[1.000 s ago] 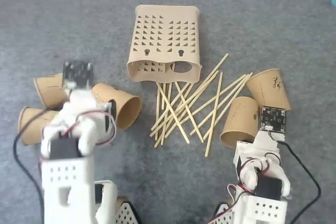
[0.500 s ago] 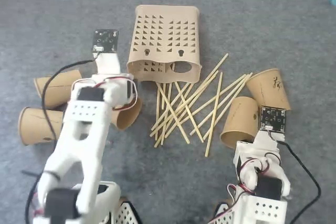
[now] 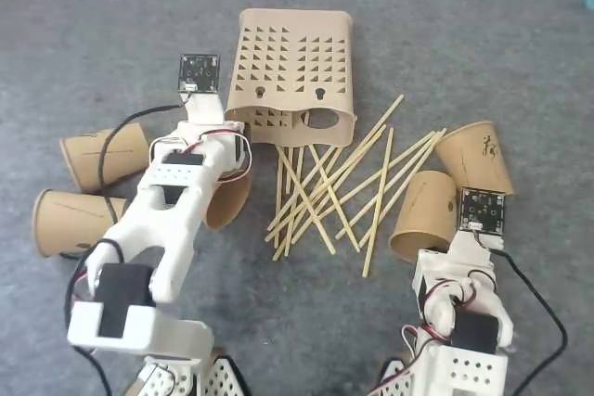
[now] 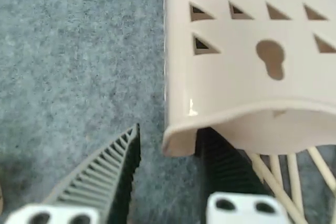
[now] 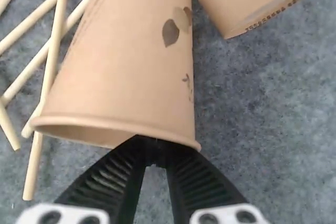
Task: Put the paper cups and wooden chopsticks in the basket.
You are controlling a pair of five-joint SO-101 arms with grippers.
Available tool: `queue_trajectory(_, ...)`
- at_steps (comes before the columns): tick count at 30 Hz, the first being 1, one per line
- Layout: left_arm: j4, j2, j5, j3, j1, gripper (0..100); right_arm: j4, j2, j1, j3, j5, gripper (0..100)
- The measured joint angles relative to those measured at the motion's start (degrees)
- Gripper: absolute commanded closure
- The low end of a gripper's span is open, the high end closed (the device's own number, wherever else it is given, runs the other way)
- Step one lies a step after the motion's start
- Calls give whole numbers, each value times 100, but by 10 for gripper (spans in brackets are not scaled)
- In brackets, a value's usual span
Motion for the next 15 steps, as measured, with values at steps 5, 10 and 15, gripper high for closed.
queue_trajectory(5, -70, -9, 9, 0, 26, 988, 0, 0, -9, 0, 0, 982)
queue_trajectory(10, -70, -316, 9, 9, 26, 988, 0, 0, -9, 0, 0, 982)
queue_trajectory(15, -44, -914, 352, 123, 35, 988, 0, 0, -9, 0, 0, 982)
